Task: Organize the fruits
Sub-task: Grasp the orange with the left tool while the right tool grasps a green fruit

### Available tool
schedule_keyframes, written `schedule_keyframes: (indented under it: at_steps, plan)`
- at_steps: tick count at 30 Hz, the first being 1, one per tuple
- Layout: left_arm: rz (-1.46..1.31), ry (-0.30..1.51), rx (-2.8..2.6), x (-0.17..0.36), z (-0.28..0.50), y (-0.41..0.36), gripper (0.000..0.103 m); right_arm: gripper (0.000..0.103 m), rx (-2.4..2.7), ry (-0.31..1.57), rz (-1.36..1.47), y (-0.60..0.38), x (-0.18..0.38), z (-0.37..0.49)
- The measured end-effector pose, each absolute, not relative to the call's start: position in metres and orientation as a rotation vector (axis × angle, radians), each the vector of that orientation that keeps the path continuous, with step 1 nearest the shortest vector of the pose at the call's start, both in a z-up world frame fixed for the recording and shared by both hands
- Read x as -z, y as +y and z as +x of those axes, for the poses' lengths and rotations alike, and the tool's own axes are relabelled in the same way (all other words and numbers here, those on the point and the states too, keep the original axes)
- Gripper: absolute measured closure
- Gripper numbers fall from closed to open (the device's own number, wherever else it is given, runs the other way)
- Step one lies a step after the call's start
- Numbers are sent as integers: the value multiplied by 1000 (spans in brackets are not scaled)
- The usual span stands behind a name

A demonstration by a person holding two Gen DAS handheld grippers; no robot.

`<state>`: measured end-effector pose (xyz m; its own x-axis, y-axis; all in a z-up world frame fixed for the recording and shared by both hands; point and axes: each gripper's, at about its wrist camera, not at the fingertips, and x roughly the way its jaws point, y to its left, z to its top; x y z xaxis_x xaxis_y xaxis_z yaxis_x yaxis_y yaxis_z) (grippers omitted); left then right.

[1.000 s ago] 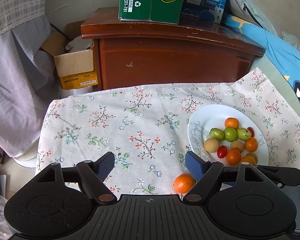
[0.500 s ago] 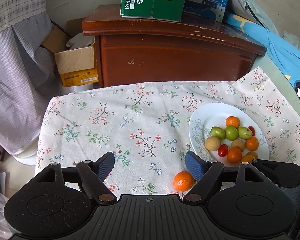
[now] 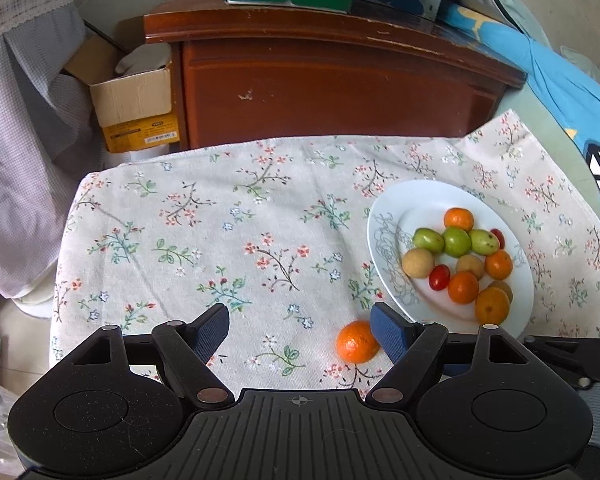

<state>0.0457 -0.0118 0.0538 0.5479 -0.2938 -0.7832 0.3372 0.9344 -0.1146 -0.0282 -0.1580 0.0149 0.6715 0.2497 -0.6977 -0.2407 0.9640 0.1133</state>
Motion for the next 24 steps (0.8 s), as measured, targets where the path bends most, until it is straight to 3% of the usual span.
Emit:
schedule_keyframes:
  at_steps: [8, 16, 24]
  plan:
    - [138, 897, 442, -36, 33, -28, 26, 74, -143, 899, 361, -192, -5, -54]
    - [134, 883, 477, -25, 33, -37, 28, 71, -132, 900, 386, -193, -3, -52]
    - [148, 893, 489, -14, 38, -47, 41, 71, -140, 891, 341, -188, -5, -54]
